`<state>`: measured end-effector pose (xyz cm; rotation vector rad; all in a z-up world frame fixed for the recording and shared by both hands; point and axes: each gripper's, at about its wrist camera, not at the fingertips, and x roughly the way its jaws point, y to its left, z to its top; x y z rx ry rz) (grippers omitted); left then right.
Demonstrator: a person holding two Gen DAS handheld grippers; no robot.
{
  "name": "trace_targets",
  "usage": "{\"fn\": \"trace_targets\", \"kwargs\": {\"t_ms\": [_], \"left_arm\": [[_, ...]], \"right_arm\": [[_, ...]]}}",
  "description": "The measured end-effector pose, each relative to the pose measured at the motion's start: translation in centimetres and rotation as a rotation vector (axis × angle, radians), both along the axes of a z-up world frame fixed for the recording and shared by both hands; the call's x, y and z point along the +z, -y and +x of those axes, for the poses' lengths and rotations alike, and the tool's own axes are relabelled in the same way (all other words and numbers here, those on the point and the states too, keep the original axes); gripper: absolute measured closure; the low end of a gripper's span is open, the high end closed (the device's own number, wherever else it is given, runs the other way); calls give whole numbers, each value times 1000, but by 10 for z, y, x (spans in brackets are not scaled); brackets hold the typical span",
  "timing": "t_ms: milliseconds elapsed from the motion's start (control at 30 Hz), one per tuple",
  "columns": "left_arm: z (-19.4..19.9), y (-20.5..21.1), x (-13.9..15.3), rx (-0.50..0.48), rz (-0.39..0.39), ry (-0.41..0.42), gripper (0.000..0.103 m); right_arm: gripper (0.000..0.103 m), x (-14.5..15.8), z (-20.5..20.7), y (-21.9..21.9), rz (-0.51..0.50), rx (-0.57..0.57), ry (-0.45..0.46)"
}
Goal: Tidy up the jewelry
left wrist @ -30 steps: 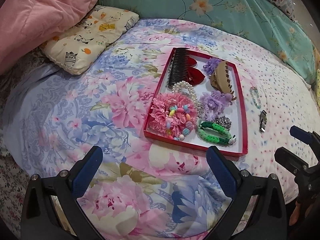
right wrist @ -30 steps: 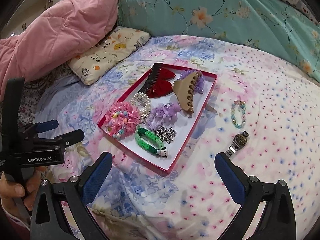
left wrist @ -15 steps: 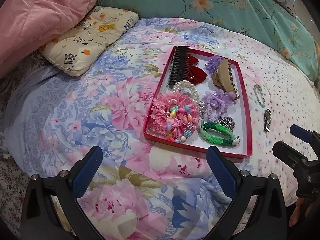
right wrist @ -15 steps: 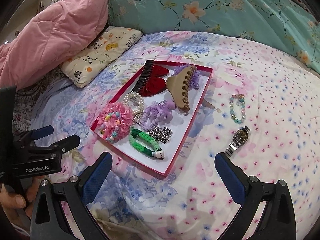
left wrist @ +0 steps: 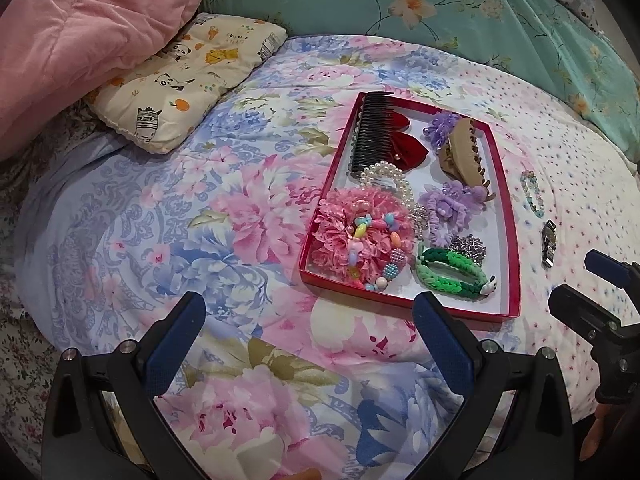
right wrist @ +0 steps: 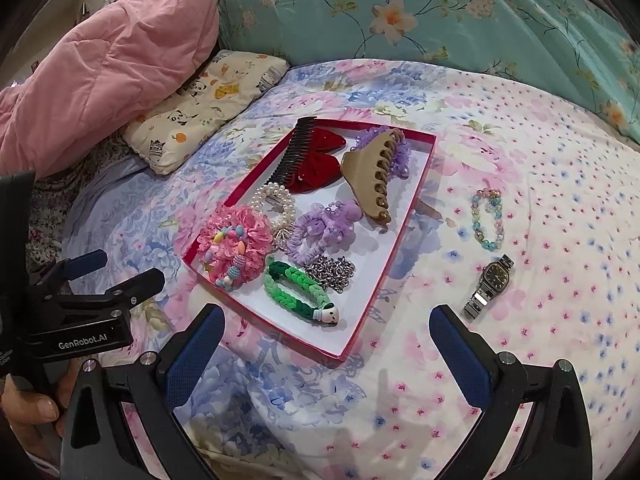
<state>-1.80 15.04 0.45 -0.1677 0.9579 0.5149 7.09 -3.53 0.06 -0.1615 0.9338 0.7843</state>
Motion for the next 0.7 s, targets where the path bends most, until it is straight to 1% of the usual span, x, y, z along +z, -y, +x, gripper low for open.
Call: {"fn": "trace_targets", "kwargs": {"t_ms": [700], "left_arm": [[0,-2,0,2,8,3,0]], "right_arm": [[0,-1,2,-2,11,-5,6]]}}
